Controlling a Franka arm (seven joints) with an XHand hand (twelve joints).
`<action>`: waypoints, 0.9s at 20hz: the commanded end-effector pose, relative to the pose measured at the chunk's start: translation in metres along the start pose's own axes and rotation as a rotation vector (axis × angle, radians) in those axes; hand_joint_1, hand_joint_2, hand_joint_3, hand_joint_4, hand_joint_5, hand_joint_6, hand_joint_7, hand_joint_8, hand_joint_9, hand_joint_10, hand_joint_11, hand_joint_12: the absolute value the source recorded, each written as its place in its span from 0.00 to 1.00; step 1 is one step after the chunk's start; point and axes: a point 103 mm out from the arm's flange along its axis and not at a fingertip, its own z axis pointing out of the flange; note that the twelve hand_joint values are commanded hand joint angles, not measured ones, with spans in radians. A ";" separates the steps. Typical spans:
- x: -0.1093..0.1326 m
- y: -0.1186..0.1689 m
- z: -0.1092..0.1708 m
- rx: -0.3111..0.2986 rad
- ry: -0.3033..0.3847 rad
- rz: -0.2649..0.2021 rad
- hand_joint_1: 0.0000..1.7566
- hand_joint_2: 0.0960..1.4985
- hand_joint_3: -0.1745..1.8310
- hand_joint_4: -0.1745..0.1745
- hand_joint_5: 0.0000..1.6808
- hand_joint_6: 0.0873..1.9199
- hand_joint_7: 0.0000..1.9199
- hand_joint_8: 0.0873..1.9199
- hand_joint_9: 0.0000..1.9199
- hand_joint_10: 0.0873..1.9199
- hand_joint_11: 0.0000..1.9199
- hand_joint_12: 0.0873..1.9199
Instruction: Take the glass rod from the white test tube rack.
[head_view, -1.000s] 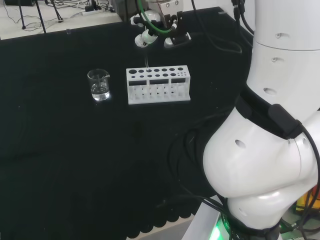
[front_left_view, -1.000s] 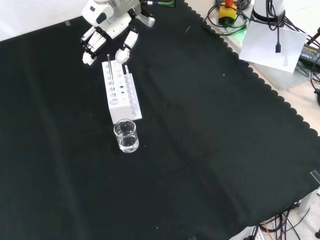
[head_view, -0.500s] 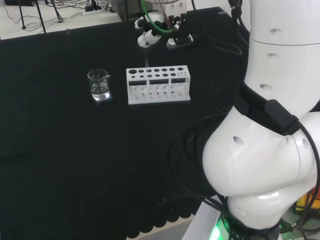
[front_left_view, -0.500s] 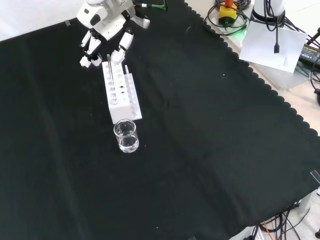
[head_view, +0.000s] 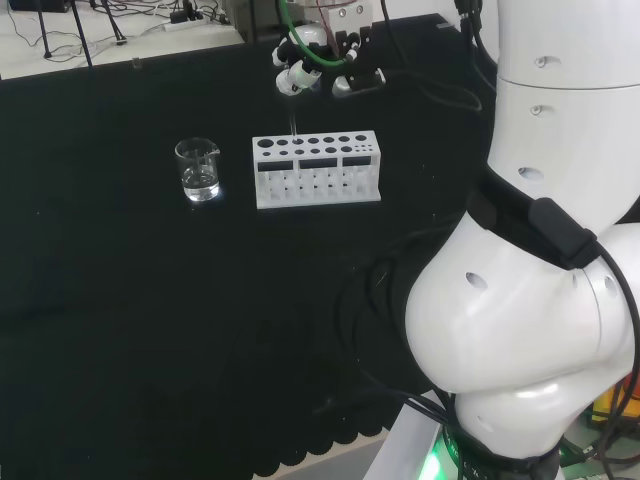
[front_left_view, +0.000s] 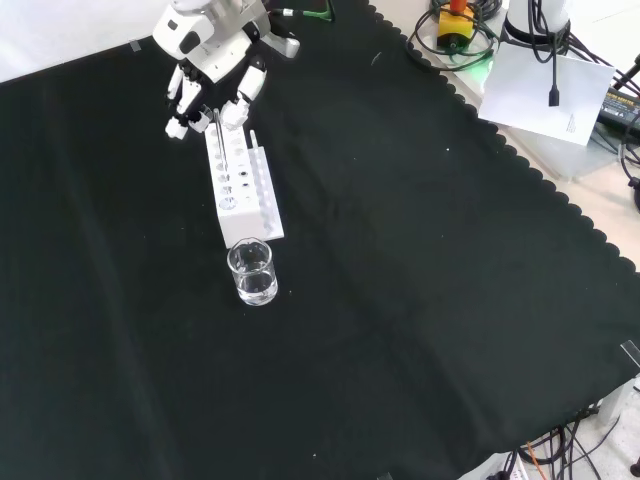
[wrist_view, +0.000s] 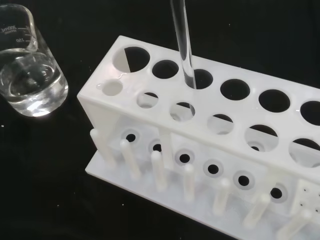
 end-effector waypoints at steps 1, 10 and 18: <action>0.004 0.006 0.003 -0.012 -0.039 0.020 0.38 0.91 0.00 0.00 0.28 0.35 0.41 0.50 0.56 0.46 0.41 0.65; 0.002 0.005 -0.002 -0.009 -0.057 0.025 0.46 0.89 0.00 0.00 0.36 0.50 0.50 0.49 0.71 0.45 0.70 0.60; 0.018 0.005 -0.002 0.015 -0.044 0.008 0.47 0.86 0.00 0.11 0.19 0.48 0.33 0.41 0.70 0.40 0.75 0.58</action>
